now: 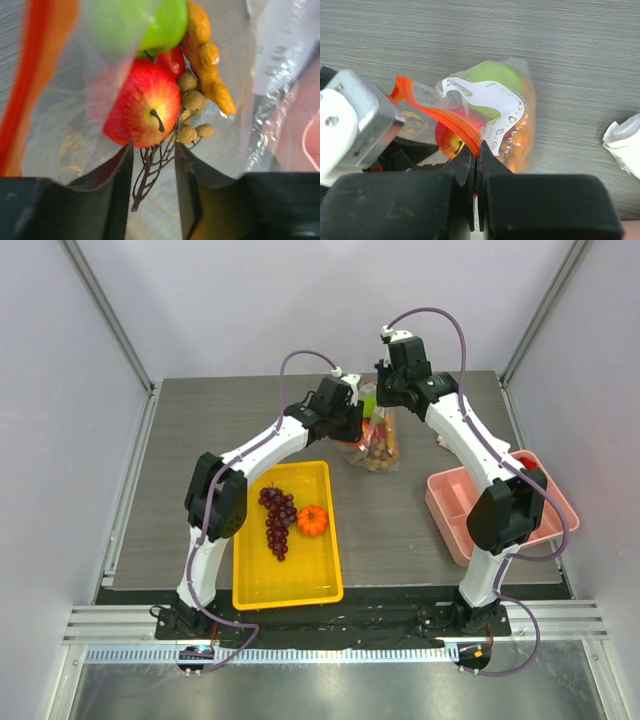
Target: Open the zip-top bag and remove the fake food
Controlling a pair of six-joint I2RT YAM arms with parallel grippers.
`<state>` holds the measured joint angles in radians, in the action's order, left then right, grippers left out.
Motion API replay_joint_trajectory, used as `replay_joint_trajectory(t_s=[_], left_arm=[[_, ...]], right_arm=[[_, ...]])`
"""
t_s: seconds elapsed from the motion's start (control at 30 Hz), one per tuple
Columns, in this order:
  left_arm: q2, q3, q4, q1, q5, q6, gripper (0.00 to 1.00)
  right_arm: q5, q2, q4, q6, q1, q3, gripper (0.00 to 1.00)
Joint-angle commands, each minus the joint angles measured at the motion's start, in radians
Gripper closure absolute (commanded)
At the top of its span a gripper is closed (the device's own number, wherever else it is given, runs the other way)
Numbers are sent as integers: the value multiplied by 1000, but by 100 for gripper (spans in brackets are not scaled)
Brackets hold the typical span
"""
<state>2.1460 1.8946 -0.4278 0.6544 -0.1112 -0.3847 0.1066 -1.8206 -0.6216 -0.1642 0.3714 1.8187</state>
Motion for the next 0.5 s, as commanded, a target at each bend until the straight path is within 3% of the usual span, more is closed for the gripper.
replay_joint_trajectory(t_s=[0.0,0.13,0.23,0.27,0.37,0.47], left_arm=[[34,40,4,-9,105,-8,55],[52,9,61,-7,127,-32,40],[66,-23,138,-9,142,-37,15],[66,-63,206,-10,143,-39,1],[78,-92,280,-15,168,-62,0],[143,-29,245,-19,160,-88,1]], right_arm=[[-8,18,28,-9,3,36,98],[-15,18,28,-9,3,33,99],[-21,17,26,-17,4,34,98],[-33,17,28,-17,3,34,99],[-45,17,28,-28,6,36,99],[-42,20,28,-29,8,31,99]])
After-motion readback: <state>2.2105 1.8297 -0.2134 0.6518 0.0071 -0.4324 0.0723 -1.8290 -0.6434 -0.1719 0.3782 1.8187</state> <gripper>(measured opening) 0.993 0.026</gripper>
